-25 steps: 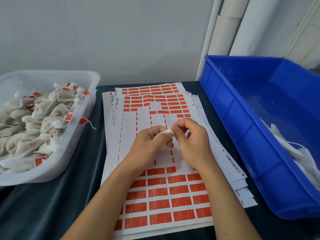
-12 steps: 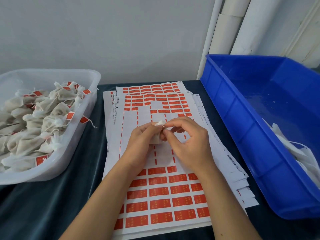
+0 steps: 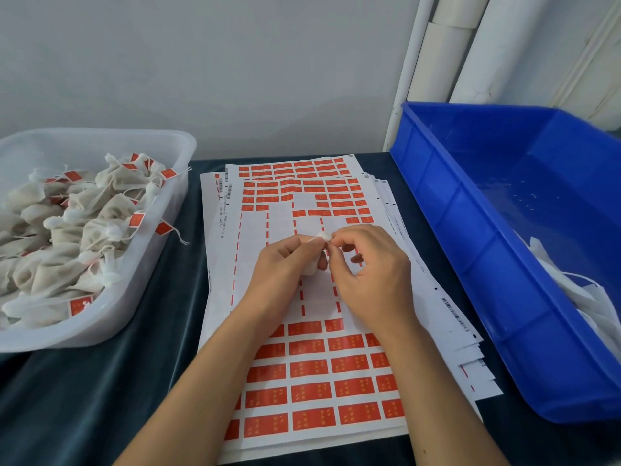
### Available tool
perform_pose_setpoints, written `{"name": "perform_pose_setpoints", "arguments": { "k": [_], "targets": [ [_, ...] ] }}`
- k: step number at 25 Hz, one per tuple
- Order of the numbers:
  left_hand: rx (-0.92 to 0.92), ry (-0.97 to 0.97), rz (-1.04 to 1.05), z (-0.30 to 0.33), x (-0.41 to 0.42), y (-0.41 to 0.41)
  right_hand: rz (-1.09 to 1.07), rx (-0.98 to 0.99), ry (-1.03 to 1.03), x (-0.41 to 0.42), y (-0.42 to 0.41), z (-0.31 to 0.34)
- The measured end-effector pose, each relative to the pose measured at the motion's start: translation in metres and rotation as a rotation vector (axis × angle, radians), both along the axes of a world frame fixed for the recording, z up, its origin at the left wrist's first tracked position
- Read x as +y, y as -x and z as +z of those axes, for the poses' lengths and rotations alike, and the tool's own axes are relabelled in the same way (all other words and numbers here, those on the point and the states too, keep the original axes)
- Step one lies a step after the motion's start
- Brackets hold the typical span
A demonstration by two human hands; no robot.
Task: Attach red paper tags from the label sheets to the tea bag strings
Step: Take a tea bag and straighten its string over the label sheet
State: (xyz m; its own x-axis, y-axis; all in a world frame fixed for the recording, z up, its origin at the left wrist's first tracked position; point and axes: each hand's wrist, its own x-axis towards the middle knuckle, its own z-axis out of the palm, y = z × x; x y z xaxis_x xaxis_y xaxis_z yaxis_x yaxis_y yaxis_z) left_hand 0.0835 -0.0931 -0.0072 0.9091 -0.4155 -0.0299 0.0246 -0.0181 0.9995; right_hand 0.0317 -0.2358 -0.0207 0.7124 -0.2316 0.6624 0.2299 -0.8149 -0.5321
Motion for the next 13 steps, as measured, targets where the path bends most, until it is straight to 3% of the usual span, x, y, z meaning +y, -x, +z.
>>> {"name": "perform_pose_setpoints", "arguments": {
  "k": [7, 13],
  "targets": [
    [-0.069, -0.097, 0.088, -0.0025, -0.0066, 0.0021, 0.057, 0.166, -0.144, 0.0059, 0.0014, 0.0033],
    [-0.112, 0.029, -0.003, 0.0027, -0.0022, 0.0039, 0.117, 0.103, -0.4, 0.006, -0.0006, 0.0052]
  ]
}}
